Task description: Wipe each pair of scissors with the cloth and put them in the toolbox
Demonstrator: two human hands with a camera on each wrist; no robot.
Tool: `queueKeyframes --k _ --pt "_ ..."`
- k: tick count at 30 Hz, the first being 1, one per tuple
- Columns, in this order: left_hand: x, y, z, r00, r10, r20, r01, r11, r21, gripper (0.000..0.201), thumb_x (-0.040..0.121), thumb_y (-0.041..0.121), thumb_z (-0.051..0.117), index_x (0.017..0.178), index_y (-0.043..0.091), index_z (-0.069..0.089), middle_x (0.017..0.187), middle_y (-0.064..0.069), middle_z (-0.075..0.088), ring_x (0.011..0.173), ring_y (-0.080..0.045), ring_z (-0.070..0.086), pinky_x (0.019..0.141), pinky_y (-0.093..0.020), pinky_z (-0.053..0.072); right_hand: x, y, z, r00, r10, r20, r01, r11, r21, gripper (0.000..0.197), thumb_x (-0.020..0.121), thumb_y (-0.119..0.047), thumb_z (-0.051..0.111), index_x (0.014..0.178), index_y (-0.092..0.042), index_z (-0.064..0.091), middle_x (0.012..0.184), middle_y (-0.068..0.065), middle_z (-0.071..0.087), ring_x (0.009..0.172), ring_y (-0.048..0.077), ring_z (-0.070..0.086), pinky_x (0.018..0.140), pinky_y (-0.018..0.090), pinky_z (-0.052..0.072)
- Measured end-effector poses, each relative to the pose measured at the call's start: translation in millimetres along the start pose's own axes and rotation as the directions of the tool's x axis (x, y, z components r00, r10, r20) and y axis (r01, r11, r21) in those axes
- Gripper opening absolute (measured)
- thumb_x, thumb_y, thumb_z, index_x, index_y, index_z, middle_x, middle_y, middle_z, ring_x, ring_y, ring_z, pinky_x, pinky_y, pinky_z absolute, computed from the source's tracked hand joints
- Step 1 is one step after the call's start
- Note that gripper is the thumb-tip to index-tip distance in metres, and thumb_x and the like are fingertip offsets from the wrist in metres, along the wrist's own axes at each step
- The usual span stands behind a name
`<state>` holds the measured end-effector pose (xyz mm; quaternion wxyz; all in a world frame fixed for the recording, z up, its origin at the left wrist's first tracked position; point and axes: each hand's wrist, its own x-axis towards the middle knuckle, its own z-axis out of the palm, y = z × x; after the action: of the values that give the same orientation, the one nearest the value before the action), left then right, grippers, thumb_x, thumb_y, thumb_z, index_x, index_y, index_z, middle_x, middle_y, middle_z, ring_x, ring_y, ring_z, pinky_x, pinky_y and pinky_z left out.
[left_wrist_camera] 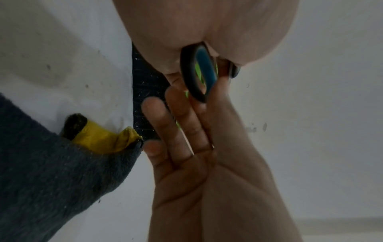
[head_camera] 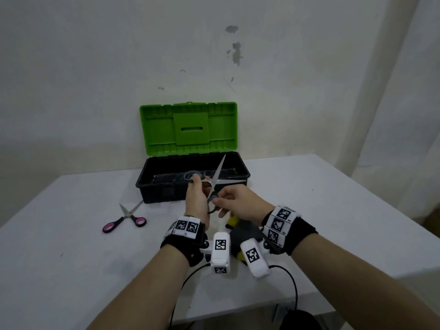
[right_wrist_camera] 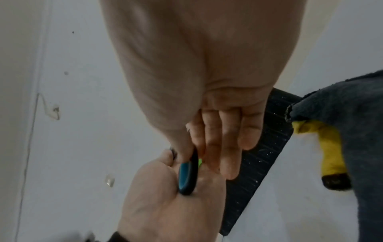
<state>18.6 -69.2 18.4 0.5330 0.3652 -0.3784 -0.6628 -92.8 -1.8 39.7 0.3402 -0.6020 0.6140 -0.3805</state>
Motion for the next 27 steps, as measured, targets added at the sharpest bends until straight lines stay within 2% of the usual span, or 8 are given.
queueKeyframes --k 4,6,11,14,18,21,24,27 --pt "5.9 9.6 -14.6 0.985 0.166 -0.048 -0.16 0.981 0.109 0.01 0.099 0.019 0.057 0.105 0.013 0.06 0.085 -0.004 0.065 0.071 -0.015 0.056 0.065 -0.028 0.046 5.8 -5.1 -5.3 0.993 0.056 -0.1 -0.055 0.998 0.005 0.016 0.096 -0.022 0.057 0.09 -0.008 0.062 0.07 0.01 0.068 0.06 0.018 0.067 0.061 0.031 0.052" --pt "9.3 18.7 -25.8 0.981 0.194 -0.018 -0.186 0.961 0.204 0.012 0.096 0.016 0.062 0.107 0.012 0.062 0.088 -0.005 0.067 0.071 -0.015 0.057 0.066 -0.028 0.049 9.7 -7.8 -10.1 0.987 0.056 -0.149 -0.074 0.99 -0.119 0.018 0.096 -0.027 0.057 0.089 -0.012 0.064 0.065 0.007 0.07 0.056 0.012 0.064 0.061 0.028 0.053" --pt "13.0 43.7 -45.6 0.993 0.049 0.111 -0.082 0.945 0.317 0.017 0.096 0.02 0.063 0.088 0.008 0.072 0.08 -0.005 0.066 0.06 -0.015 0.055 0.063 -0.027 0.05 23.8 -20.9 -12.2 0.963 -0.051 -0.263 -0.031 0.954 -0.298 0.021 0.095 -0.026 0.056 0.088 -0.011 0.066 0.062 0.004 0.068 0.044 0.0 0.058 0.042 0.007 0.037" --pt "12.8 49.2 -51.2 0.987 -0.069 0.143 0.02 0.947 0.321 0.013 0.093 0.016 0.068 0.083 0.009 0.071 0.074 -0.001 0.067 0.054 -0.012 0.056 0.064 -0.025 0.053 32.3 -28.1 -3.4 0.945 -0.092 -0.313 -0.01 0.951 -0.31 0.021 0.094 -0.023 0.059 0.085 -0.006 0.067 0.065 0.007 0.069 0.054 0.012 0.064 0.045 0.009 0.042" --pt "10.2 43.3 -53.3 0.984 -0.123 0.131 0.092 0.971 0.221 0.009 0.091 0.014 0.069 0.084 0.008 0.07 0.071 0.0 0.069 0.053 -0.008 0.061 0.073 -0.027 0.056 40.9 -29.1 14.0 0.911 -0.149 -0.385 0.026 0.952 -0.306 0.017 0.092 -0.022 0.062 0.087 -0.006 0.064 0.072 0.01 0.069 0.068 0.023 0.067 0.072 0.033 0.055" --pt "13.4 43.6 -55.5 0.988 -0.106 0.114 0.086 0.982 0.168 0.008 0.092 0.012 0.068 0.086 0.008 0.07 0.074 -0.002 0.07 0.059 -0.01 0.062 0.078 -0.029 0.057 44.1 -29.6 22.0 0.877 -0.16 -0.453 0.074 0.977 -0.202 0.02 0.09 -0.028 0.066 0.094 -0.013 0.053 0.076 0.006 0.066 0.065 0.018 0.066 0.062 0.029 0.054" --pt "20.5 52.2 -57.4 0.986 -0.089 0.144 0.057 0.975 0.215 0.008 0.092 0.015 0.069 0.095 0.008 0.072 0.079 -0.002 0.071 0.065 -0.01 0.062 0.077 -0.027 0.057 49.2 -37.9 27.9 0.891 -0.158 -0.426 0.038 0.96 -0.277 0.033 0.086 -0.041 0.068 0.081 -0.008 0.064 0.07 0.003 0.066 0.066 0.014 0.062 0.056 0.02 0.045" --pt "29.5 66.9 -58.6 0.983 -0.047 0.179 -0.013 0.947 0.321 0.007 0.092 0.017 0.069 0.094 0.012 0.072 0.073 0.001 0.069 0.063 -0.009 0.062 0.073 -0.026 0.055 63.1 -47.7 34.3 0.913 -0.136 -0.385 0.029 0.962 -0.27 0.038 0.083 -0.035 0.07 0.069 -0.001 0.066 0.061 0.005 0.061 0.057 0.013 0.054 0.052 0.018 0.04"
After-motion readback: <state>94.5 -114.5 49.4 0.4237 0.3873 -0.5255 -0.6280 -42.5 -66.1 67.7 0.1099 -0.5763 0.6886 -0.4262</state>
